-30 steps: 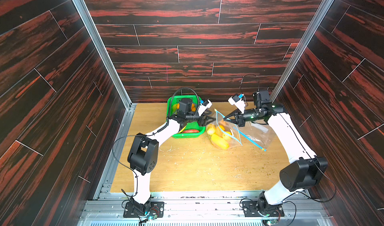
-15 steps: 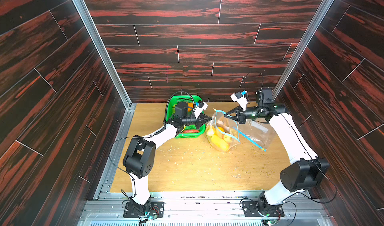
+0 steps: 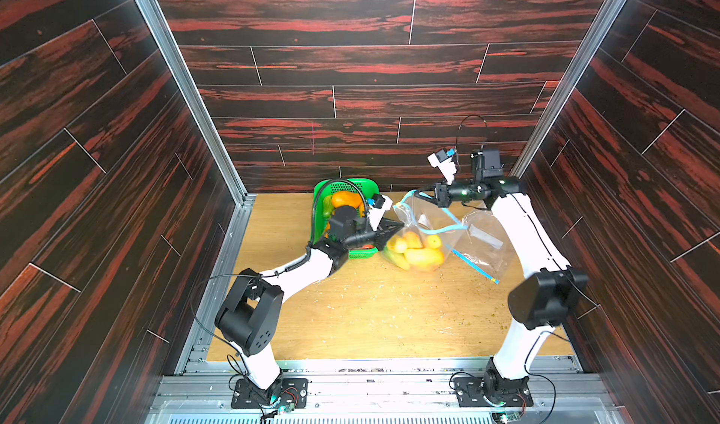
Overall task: Place the mango in a zip-top bag and seal the zipper
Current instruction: Adjust the zipper food storage bag at the center of the board.
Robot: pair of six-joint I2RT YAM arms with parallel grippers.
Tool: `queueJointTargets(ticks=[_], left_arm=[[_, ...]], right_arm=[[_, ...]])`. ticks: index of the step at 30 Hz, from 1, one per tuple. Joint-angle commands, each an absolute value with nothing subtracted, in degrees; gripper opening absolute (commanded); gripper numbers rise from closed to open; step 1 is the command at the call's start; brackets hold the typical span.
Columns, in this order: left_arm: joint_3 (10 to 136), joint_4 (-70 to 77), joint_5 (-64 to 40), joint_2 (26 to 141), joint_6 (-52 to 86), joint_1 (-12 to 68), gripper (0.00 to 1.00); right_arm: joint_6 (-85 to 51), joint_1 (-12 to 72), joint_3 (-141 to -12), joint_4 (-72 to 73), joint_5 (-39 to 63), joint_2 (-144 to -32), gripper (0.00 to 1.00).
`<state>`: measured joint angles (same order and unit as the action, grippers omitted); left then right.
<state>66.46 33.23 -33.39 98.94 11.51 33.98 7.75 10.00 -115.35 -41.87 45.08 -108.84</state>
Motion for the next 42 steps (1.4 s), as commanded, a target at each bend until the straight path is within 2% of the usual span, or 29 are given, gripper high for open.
queueJointTargets(ticks=[1, 2, 6, 10, 11, 18, 21, 25, 29, 32, 38, 42], left_arm=[[65.17, 36.88, -23.88, 95.48, 13.01, 35.62, 0.00], [65.19, 36.47, -22.12, 95.46, 12.84, 36.13, 0.00], [65.66, 35.68, -19.62, 96.41, 12.67, 36.45, 0.00], [64.71, 35.46, -19.85, 96.22, 12.04, 36.47, 0.00], [64.08, 35.89, -19.78, 95.97, 11.91, 36.47, 0.07], [60.61, 35.21, -19.58, 90.90, 10.60, 36.43, 0.73], [57.75, 35.54, -19.16, 87.23, 10.15, 36.53, 0.85], [52.33, 33.78, -13.45, 81.20, 8.89, 36.47, 0.86], [45.37, 37.81, -4.17, 78.14, 10.28, 35.99, 0.92], [45.55, 38.75, -7.71, 80.16, 11.89, 35.27, 0.93], [48.46, 46.17, -22.46, 88.23, 11.59, 35.33, 0.93], [49.77, 51.54, -25.36, 92.82, 11.60, 35.33, 0.93]], right_arm=[[2.95, 10.04, -121.52, -43.90, 35.63, -110.75, 0.10], [2.60, 9.91, -123.13, -45.18, 33.63, -111.05, 0.11], [3.17, 9.90, -120.99, -45.04, 30.11, -107.36, 0.29], [4.12, 9.87, -111.71, -40.32, 29.43, -100.98, 0.36], [4.50, 9.89, -109.14, -39.21, 30.53, -99.48, 0.36], [2.22, 9.86, -98.23, -32.89, 29.00, -94.74, 0.38], [2.02, 9.86, -97.66, -32.65, 29.13, -94.87, 0.38], [2.62, 9.86, -96.35, -31.98, 30.22, -94.78, 0.38], [2.78, 9.90, -95.25, -32.16, 28.93, -94.76, 0.38], [2.21, 9.86, -95.05, -31.84, 28.87, -94.50, 0.38], [1.65, 9.84, -94.51, -31.22, 29.60, -94.38, 0.38], [1.67, 9.87, -94.44, -31.44, 29.53, -94.41, 0.38]])
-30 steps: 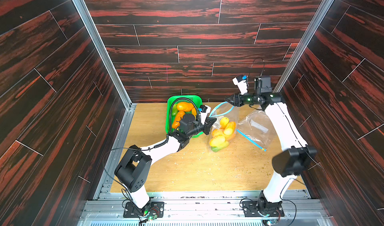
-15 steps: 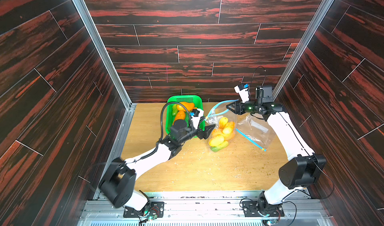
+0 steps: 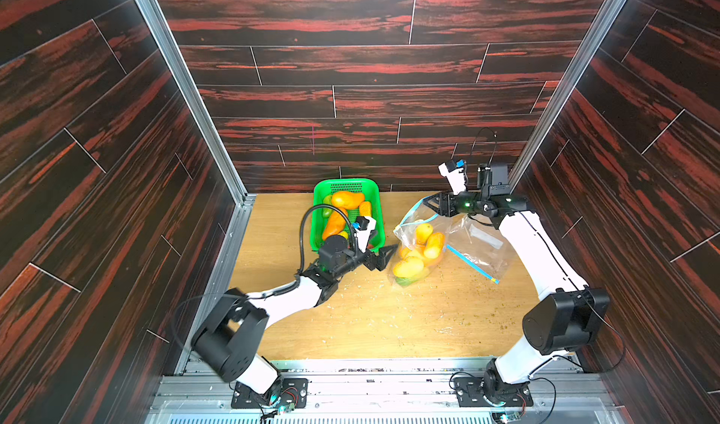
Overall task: Place the mango in a zip-top bag and seal the zipper
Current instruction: Adjust the zipper food storage bag at the center of the board, then zip the zipper on the zipper food storage bag.
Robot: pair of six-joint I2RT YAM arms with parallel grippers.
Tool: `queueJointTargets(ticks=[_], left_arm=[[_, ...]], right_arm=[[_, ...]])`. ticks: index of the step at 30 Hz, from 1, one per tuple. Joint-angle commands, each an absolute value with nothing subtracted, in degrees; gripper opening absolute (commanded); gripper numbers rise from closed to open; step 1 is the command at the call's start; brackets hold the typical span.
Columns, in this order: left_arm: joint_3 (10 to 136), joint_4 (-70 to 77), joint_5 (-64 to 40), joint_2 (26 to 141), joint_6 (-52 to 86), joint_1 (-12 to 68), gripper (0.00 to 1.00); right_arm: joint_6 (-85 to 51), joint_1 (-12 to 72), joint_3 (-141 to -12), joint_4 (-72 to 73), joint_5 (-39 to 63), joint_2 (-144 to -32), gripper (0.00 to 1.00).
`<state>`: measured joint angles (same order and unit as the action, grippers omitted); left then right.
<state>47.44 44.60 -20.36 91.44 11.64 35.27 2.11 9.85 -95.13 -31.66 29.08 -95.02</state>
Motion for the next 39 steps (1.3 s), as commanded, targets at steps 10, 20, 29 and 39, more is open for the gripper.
queueJointTargets(ticks=[10, 20, 29, 39], left_arm=[[54.62, 54.23, -28.13, 97.12, 13.06, 35.16, 0.91], [57.21, 54.40, -29.21, 98.97, 12.37, 34.49, 0.38], [59.89, 49.47, -31.75, 96.20, 8.33, 33.79, 0.16], [69.03, 34.60, -33.73, 94.93, 0.81, 33.31, 0.17]], right_arm=[[1.93, 9.85, -93.70, -31.55, 29.53, -94.02, 0.38], [1.41, 9.84, -92.30, -30.70, 29.43, -92.27, 0.38], [4.73, 9.85, -89.75, -28.44, 35.82, -86.93, 0.38], [6.95, 10.01, -90.66, -29.53, 38.01, -86.01, 0.38]])
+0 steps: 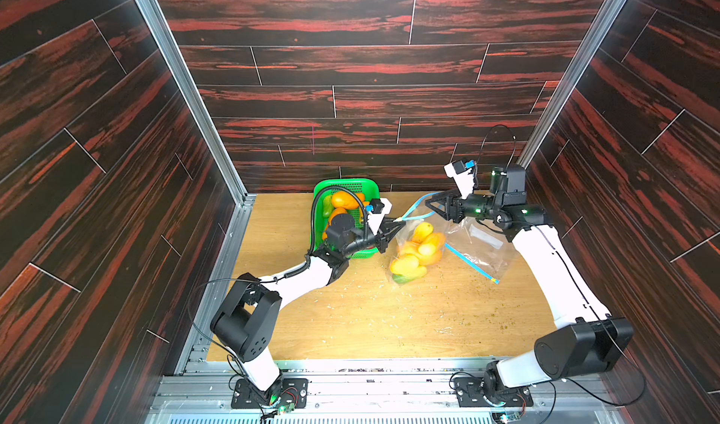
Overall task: Place the mango in a zip-top bag and seal the zipper
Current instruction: Zip the zipper on the zipper food storage bag.
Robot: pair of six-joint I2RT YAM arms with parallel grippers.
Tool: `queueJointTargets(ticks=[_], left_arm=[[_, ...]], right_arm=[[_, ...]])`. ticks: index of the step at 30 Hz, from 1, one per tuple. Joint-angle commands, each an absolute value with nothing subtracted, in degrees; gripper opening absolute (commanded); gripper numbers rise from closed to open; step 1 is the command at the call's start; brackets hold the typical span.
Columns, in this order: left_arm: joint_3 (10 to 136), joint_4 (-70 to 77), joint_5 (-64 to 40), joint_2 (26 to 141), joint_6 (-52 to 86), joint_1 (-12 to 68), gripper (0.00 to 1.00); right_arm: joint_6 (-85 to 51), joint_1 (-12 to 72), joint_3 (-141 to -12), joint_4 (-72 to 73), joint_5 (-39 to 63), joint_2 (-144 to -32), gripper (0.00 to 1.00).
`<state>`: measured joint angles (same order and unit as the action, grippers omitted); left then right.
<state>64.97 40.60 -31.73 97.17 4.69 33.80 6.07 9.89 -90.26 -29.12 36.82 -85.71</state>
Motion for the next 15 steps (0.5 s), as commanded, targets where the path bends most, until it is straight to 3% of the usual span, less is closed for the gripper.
queueJointTargets(ticks=[1, 6, 12, 14, 15], left_arm=[[70.39, 32.94, -33.99, 95.38, 0.52, 33.27, 0.20], [72.13, 31.48, -37.62, 97.63, 1.64, 33.22, 0.42], [67.45, 36.67, -36.34, 96.76, 4.29, 33.06, 0.55], [66.21, 37.81, -36.36, 95.79, 4.91, 33.15, 0.73], [65.82, 37.93, -36.46, 95.48, 4.91, 33.14, 0.77]], right_arm=[[6.94, 9.96, -90.49, -29.49, 37.97, -86.11, 0.38], [6.98, 9.93, -89.47, -29.14, 37.90, -86.21, 0.38], [8.00, 9.89, -90.02, -29.79, 38.31, -86.55, 0.38], [8.09, 9.98, -89.99, -29.95, 38.89, -86.79, 0.38], [8.01, 9.91, -90.00, -29.97, 39.00, -87.05, 0.38]])
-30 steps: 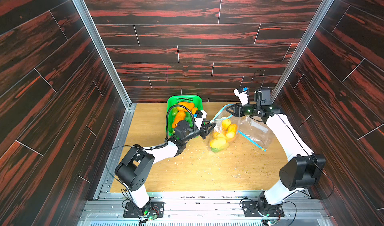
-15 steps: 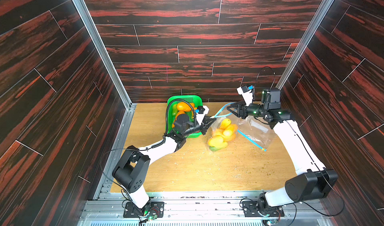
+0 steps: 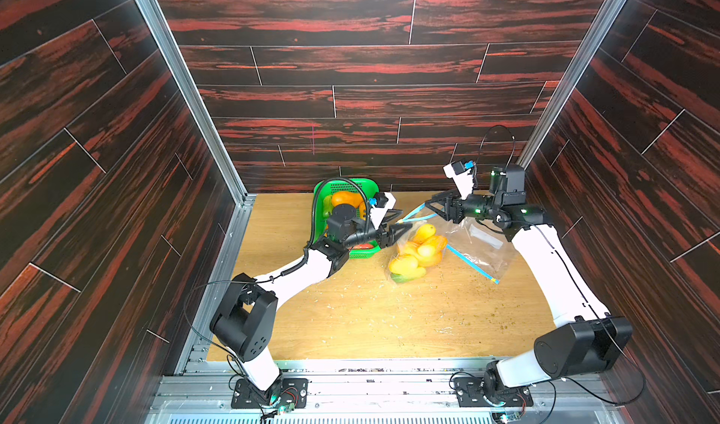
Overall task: Place the mango in a zip-top bag and seal the zipper
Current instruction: Zip the zipper on the zipper food storage bag.
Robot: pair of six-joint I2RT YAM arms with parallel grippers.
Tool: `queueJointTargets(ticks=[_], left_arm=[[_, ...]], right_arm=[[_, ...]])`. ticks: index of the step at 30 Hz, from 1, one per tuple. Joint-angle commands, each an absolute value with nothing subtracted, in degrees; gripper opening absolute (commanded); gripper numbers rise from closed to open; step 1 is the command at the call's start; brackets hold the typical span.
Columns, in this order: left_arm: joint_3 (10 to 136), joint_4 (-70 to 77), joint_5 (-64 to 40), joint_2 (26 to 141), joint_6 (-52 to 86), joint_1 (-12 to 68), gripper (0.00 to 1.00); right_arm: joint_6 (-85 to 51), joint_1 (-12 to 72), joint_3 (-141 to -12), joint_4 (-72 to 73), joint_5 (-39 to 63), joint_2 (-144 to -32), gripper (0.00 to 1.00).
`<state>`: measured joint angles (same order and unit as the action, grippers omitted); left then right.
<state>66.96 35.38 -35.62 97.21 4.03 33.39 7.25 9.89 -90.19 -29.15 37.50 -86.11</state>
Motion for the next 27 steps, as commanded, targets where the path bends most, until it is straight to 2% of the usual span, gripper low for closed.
queueJointTargets(ticks=[1, 5, 7, 9, 11, 12, 14, 16, 18, 23, 27], left_arm=[[65.60, 37.84, -36.67, 95.24, 4.83, 33.15, 0.79], [65.26, 36.89, -37.15, 96.12, 3.91, 33.17, 0.78], [64.96, 37.51, -37.18, 97.12, 3.88, 33.21, 0.74], [65.11, 38.03, -36.91, 98.08, 3.87, 33.14, 0.59], [65.39, 38.22, -36.57, 98.69, 3.69, 33.18, 0.36], [65.54, 38.34, -36.74, 98.70, 3.52, 33.20, 0.29], [65.47, 38.65, -37.12, 98.41, 3.22, 33.20, 0.17], [65.11, 38.88, -36.89, 97.88, 3.18, 33.15, 0.14], [64.77, 38.93, -36.89, 97.19, 2.85, 33.26, 0.01], [64.06, 38.54, -37.19, 95.28, 1.91, 33.31, 0.00], [63.69, 38.16, -38.05, 94.38, 0.71, 33.52, 0.00]], right_arm=[[8.00, 9.92, -90.00, -29.99, 39.23, -87.22, 0.38], [7.58, 9.99, -90.22, -29.80, 39.96, -87.97, 0.38], [7.39, 9.93, -90.52, -29.71, 40.49, -88.22, 0.39], [7.75, 9.99, -90.98, -29.84, 41.88, -88.38, 0.39], [9.34, 10.07, -91.13, -29.97, 43.91, -88.42, 0.40], [10.69, 10.35, -91.05, -30.06, 44.65, -88.34, 0.41], [15.79, 11.03, -90.63, -30.14, 45.40, -88.20, 0.43], [21.60, 11.84, -90.48, -30.98, 46.45, -88.21, 0.45], [31.04, 12.43, -90.56, -33.64, 49.80, -88.32, 0.50], [44.44, 13.54, -90.45, -35.11, 53.27, -88.47, 0.54], [52.56, 13.80, -97.85, -45.35, 56.14, -93.05, 0.54]])
